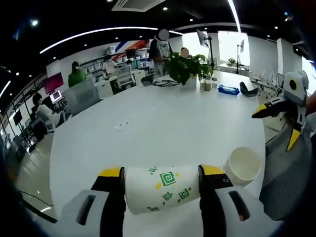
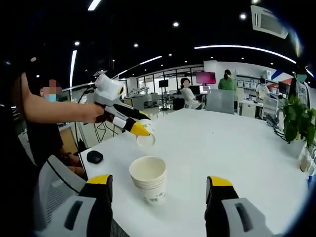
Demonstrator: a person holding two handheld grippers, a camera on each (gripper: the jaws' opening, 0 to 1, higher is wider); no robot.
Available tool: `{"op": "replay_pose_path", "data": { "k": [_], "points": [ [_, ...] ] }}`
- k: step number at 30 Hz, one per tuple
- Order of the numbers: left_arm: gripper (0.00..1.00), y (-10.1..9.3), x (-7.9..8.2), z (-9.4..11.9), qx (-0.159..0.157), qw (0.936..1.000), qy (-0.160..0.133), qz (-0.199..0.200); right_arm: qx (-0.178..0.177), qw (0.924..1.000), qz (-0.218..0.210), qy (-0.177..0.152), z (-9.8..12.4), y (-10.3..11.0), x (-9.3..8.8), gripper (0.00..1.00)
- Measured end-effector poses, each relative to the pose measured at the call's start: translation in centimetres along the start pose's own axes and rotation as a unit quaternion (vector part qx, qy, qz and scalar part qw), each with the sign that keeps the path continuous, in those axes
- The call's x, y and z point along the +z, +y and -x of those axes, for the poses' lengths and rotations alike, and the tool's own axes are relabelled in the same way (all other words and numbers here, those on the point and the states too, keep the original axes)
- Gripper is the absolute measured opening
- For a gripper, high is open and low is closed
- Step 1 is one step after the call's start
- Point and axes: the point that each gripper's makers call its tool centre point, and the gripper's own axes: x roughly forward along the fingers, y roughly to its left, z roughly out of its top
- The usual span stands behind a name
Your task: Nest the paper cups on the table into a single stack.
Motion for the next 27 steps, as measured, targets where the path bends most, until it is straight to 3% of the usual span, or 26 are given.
{"op": "replay_pose_path", "data": {
  "k": [27],
  "points": [
    [0.59,-8.7,5.1,4.6,-0.046,0.9977,-0.049,0.003,0.025,0.999,0.036,-0.006,-2.5,3.4,1.5,0.64]
  ]
}}
